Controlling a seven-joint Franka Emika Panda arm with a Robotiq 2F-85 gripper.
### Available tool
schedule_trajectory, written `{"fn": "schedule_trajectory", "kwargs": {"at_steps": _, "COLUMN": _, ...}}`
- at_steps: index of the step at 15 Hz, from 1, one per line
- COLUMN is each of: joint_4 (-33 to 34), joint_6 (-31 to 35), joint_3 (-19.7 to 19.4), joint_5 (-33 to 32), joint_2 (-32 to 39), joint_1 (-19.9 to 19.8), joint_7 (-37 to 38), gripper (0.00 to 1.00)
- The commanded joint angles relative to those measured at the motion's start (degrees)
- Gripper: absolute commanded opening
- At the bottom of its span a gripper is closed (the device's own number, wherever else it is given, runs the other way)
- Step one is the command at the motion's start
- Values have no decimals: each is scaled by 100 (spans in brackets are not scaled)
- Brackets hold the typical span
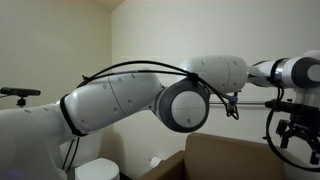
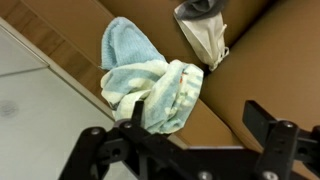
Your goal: Pick up the towels and put them on the left hand rest of the couch.
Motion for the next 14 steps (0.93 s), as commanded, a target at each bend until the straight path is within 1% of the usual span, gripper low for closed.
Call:
{"fn": "schedule_trajectory", "kwargs": {"at_steps": 1, "joint_4": -142, "joint_6": -381, "joint_3": -166, "joint_5": -539, "joint_2": -41, "joint_1": 142, "joint_7": -825, "gripper": 100}}
{"fn": "schedule_trajectory", "kwargs": {"at_steps": 4, "joint_4": -71, "joint_6": -599, "joint_3": -359, "joint_5": -993, "joint_2": 93, "joint_1": 354, "joint_7": -1324, "gripper": 100}}
{"fn": "schedule_trajectory", "kwargs": {"at_steps": 5, "joint_4": 5, "joint_6": -495, "joint_3": -320, "joint_5": -959, "joint_2": 89, "joint_1": 371, "joint_7": -1196, "gripper": 100}}
{"fn": "schedule_trajectory", "kwargs": {"at_steps": 6, "joint_4": -32, "joint_6": -450, "joint_3": -233, "joint_5": -820, "joint_2": 124, "joint_1": 278, "joint_7": -999, "gripper": 100}}
{"fn": "schedule_trajectory", "kwargs": {"at_steps": 8, "joint_4": -115, "joint_6": -405, "joint_3": -266, "joint_5": -855, "joint_2": 73, "joint_1": 373, "joint_7": -999, "gripper": 100}}
{"fn": "schedule_trajectory", "kwargs": {"at_steps": 12, "joint_4": -102, "joint_6": -405, "joint_3": -277, "joint_5": -863, "joint_2": 72, "joint_1": 380, "joint_7": -999, "gripper": 100}}
{"fn": "schedule_trajectory", "kwargs": {"at_steps": 14, "joint_4": -64, "joint_6": -77, "joint_3": -273, "joint_5": -916, "joint_2": 250, "joint_1": 515, "joint_7": -1088, "gripper": 100}}
